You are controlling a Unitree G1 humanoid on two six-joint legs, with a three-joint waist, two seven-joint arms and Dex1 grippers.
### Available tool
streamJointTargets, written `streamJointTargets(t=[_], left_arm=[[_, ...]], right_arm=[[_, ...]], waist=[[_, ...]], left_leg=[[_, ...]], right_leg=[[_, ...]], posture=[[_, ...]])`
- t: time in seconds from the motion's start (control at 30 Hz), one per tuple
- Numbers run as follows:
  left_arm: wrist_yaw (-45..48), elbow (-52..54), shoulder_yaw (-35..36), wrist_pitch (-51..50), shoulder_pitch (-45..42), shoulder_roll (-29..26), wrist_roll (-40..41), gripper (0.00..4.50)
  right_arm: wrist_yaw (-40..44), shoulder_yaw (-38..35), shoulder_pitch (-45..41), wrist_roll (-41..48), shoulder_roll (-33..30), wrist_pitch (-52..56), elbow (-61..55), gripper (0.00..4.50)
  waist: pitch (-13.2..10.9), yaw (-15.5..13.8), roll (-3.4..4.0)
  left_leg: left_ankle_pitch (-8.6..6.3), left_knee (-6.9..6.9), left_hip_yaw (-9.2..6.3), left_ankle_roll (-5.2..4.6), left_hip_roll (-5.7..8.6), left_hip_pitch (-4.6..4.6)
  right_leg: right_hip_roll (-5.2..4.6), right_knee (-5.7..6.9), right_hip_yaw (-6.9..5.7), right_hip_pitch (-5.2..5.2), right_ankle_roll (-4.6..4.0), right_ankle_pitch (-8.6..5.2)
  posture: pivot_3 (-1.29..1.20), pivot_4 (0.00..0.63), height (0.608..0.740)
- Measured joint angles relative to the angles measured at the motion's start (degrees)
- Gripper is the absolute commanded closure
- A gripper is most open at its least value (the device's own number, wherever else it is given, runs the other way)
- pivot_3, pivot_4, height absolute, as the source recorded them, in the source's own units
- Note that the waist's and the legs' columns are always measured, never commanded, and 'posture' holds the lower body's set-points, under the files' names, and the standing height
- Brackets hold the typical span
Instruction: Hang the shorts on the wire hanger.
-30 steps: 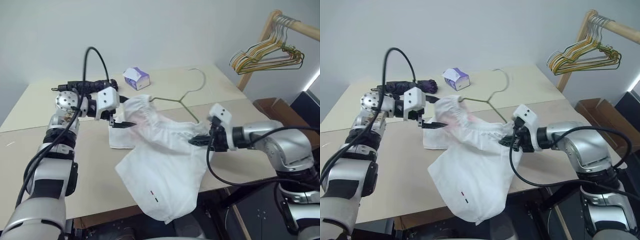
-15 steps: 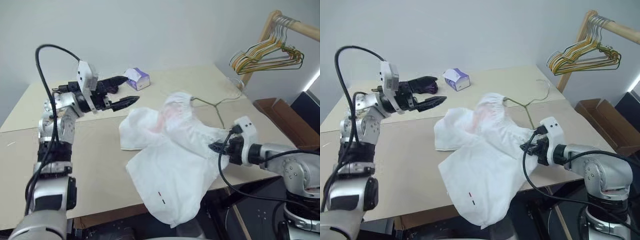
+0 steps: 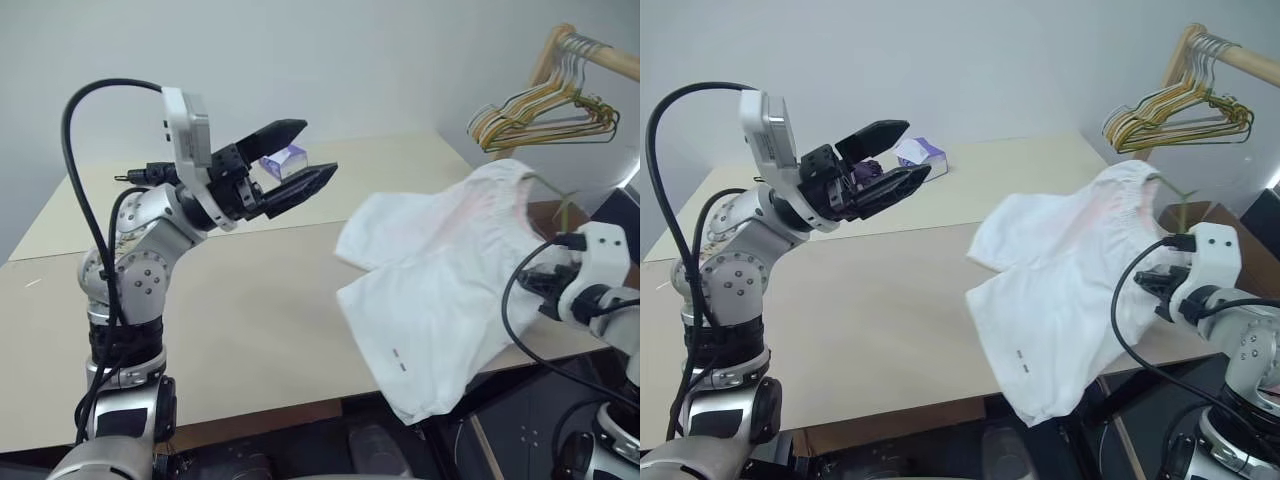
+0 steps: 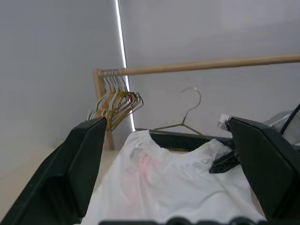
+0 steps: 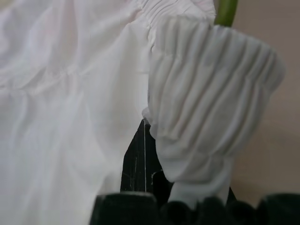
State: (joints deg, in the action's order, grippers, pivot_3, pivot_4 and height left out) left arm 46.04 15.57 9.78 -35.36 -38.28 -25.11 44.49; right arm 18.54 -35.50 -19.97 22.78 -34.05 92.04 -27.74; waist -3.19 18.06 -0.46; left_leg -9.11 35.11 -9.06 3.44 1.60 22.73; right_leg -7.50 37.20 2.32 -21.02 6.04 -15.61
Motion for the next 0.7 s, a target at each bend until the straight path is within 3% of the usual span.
streamJointTargets(t=[0.3,0.7], left_arm=[[-1.65,-1.83,1.37,-4.47,-3.74,0.22,7.89,0.01],[-2.09,-2.97,2.25,-6.04,-4.85,-0.71,11.38,0.01]], right_arm=[[-11.81,-9.65,-13.39,-7.27,-2.05,0.01,11.82,4.5],[-22.24,-14.03,-25.15,-16.06,-1.5,0.01,20.58,4.5]], waist=[[0.07,0.43,0.12],[0.08,0.17,0.15]], left_leg=[[-0.01,0.03,0.16,-0.02,-0.01,0.0],[-0.01,-0.02,0.17,-0.02,-0.01,0.01]], right_leg=[[0.0,-0.05,0.08,-0.01,-0.06,0.03],[0.0,-0.1,0.08,-0.01,-0.07,0.03]], posture=[[-0.32,0.0,0.74],[-0.32,0.0,0.74]])
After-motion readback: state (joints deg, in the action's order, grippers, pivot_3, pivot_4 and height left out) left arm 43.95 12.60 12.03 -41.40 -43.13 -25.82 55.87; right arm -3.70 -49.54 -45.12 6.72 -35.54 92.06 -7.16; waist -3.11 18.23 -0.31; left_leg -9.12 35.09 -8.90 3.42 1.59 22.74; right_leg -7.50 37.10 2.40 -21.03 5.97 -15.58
